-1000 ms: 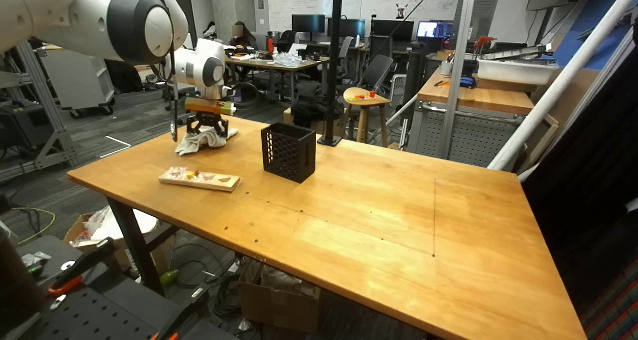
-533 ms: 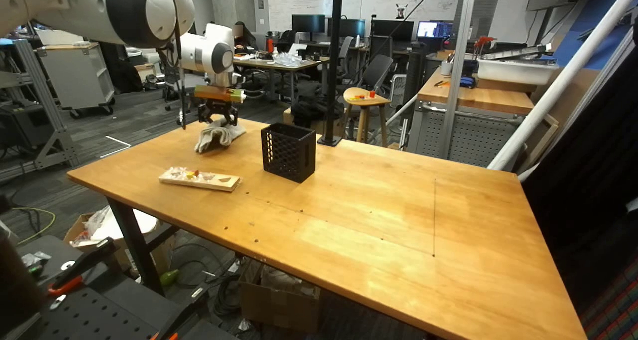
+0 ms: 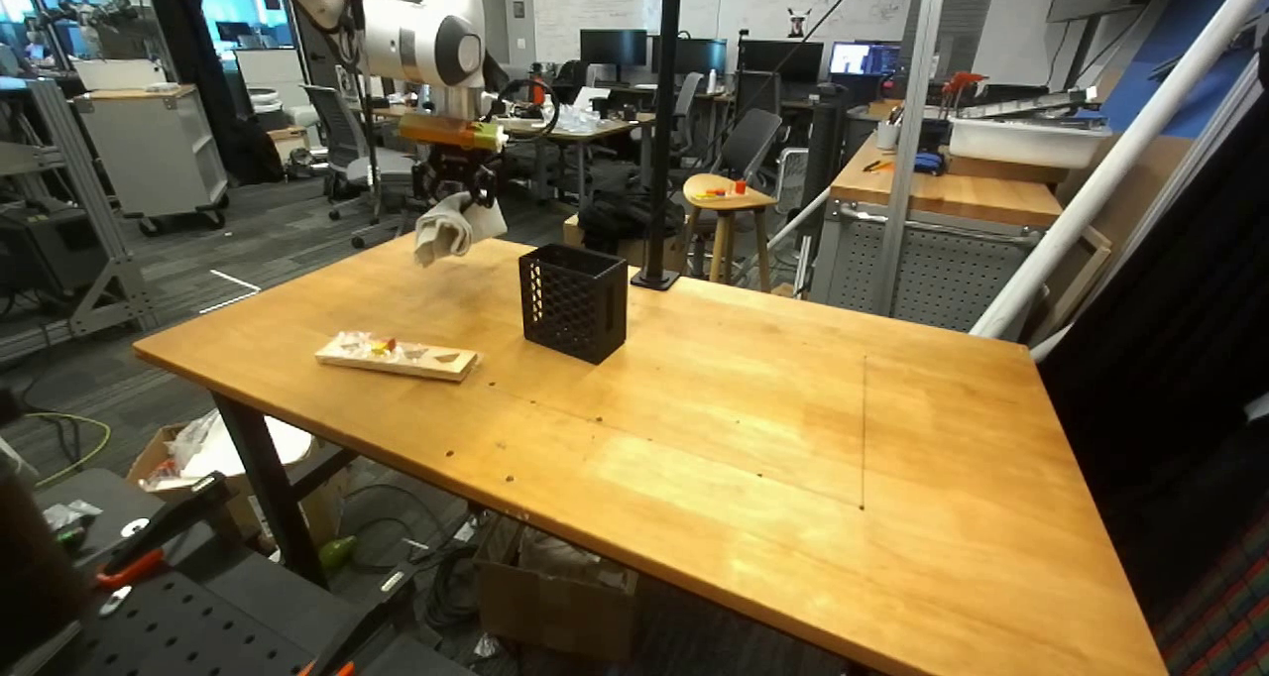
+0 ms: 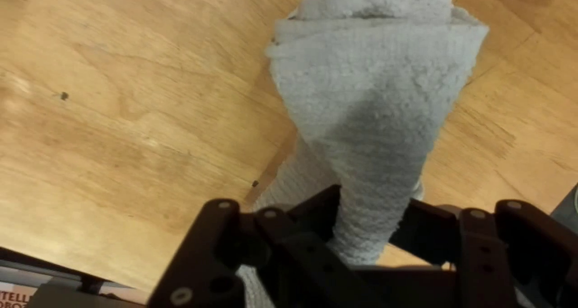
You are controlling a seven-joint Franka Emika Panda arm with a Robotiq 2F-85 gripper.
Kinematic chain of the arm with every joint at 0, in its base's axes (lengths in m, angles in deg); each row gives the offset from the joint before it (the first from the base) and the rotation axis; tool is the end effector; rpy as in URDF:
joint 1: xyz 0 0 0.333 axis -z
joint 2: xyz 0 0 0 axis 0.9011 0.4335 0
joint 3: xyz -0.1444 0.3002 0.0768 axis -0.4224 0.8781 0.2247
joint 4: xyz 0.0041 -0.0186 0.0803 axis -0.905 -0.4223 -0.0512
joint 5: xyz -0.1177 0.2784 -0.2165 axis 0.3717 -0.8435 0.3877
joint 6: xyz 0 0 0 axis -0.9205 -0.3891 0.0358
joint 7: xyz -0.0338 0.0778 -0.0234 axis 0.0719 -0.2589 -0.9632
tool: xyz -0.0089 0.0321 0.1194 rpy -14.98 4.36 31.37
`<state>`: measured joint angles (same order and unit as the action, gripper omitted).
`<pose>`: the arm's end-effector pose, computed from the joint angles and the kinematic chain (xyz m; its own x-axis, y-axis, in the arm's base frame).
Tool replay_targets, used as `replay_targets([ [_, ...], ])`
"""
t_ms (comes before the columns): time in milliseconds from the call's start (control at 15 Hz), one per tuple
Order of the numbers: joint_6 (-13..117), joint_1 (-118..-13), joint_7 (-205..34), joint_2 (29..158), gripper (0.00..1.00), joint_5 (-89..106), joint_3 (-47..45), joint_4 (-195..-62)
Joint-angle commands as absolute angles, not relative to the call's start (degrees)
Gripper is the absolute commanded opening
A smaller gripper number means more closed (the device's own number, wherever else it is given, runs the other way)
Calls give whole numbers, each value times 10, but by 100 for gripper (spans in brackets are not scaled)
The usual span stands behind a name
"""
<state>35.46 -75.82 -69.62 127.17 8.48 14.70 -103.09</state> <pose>0.7218 0.2543 0.2802 0.8483 0.5274 0.0467 0.5293 -0.8424 -0.1009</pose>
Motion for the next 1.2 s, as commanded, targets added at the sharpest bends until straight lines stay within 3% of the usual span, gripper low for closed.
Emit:
replay_targets([
  [0,360,-744,-741,1166,4,78,142,-1140],
  [600,341,-714,-762,989,4,76,101,-1299],
  [1133,292,-669,-721,951,4,71,76,-1297],
])
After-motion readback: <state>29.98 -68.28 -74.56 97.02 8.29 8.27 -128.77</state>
